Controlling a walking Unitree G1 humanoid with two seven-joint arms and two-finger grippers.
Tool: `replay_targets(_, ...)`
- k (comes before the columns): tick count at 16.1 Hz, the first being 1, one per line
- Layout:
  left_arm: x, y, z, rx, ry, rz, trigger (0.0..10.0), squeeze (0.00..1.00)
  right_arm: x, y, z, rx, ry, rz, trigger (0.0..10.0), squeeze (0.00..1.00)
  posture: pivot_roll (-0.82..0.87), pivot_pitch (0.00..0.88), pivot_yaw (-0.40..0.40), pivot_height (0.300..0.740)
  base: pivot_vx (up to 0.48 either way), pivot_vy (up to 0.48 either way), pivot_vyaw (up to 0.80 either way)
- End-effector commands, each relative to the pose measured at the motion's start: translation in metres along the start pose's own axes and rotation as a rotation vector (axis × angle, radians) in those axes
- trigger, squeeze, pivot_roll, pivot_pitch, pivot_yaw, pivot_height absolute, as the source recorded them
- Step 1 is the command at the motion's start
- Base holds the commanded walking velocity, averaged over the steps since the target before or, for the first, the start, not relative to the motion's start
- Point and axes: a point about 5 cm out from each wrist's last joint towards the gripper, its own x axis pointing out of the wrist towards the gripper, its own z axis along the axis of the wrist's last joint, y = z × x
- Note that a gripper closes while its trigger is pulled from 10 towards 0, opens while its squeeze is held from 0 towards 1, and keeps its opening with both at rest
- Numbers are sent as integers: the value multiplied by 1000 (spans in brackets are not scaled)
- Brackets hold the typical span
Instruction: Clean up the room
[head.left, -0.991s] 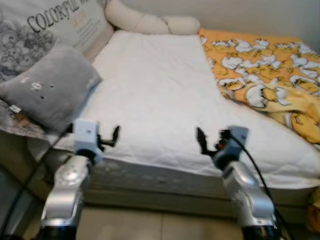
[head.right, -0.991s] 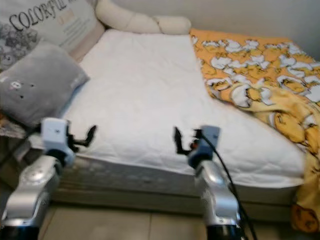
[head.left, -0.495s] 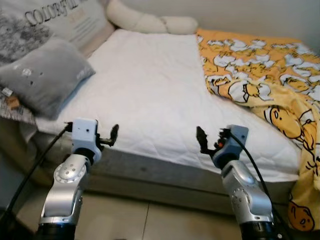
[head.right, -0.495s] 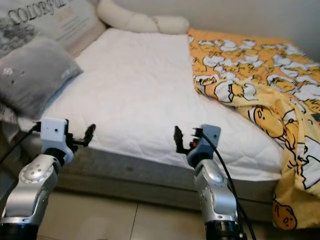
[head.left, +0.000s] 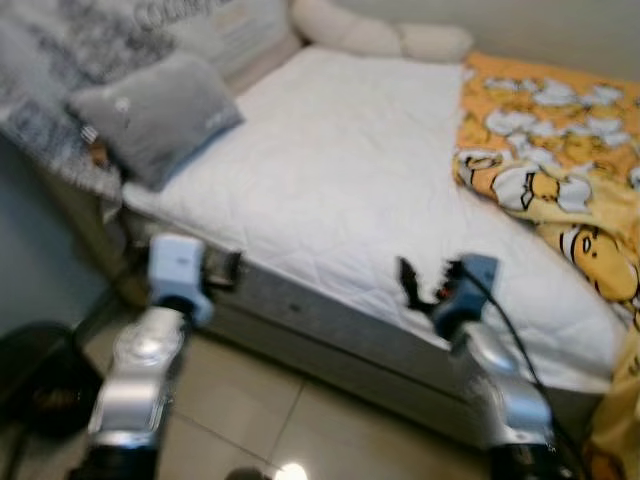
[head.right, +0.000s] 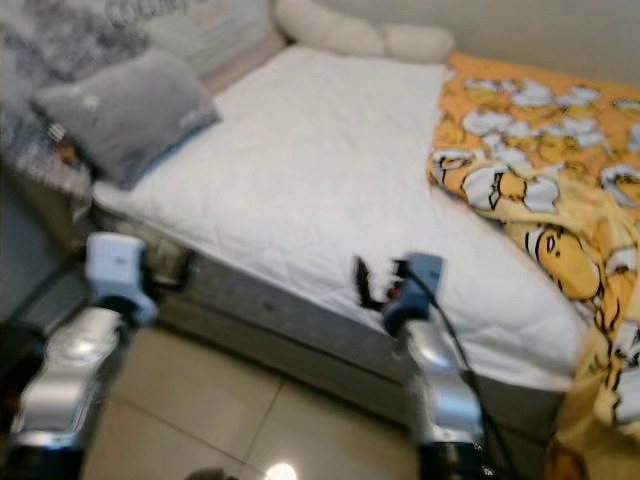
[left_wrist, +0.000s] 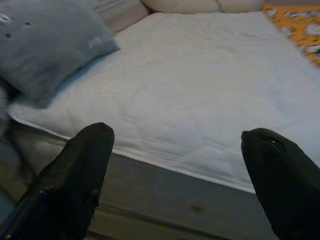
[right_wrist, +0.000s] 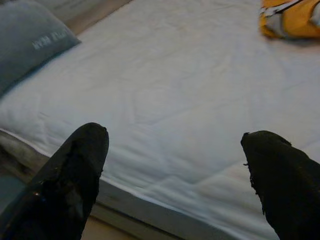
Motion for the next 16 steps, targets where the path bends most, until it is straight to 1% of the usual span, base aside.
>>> replay_targets(1, 1, 5, 3, 16, -9, 17, 10000, 843, 2, 4, 4, 0, -20, 7, 10000, 1000, 57, 0, -5, 740, 0, -356, 519)
replay_targets(8, 3, 7, 3, 24, -10, 14, 10000, 843, 4, 3, -3, -2, 1, -19, 10000, 1000, 52, 0, 3, 740, 0, -357, 0)
replay_targets(16, 4, 9, 3, 42, -10, 7, 10000, 847, 6, 6, -3, -14, 0, -1, 10000, 1000, 49, 0, 12, 740, 0, -353, 0)
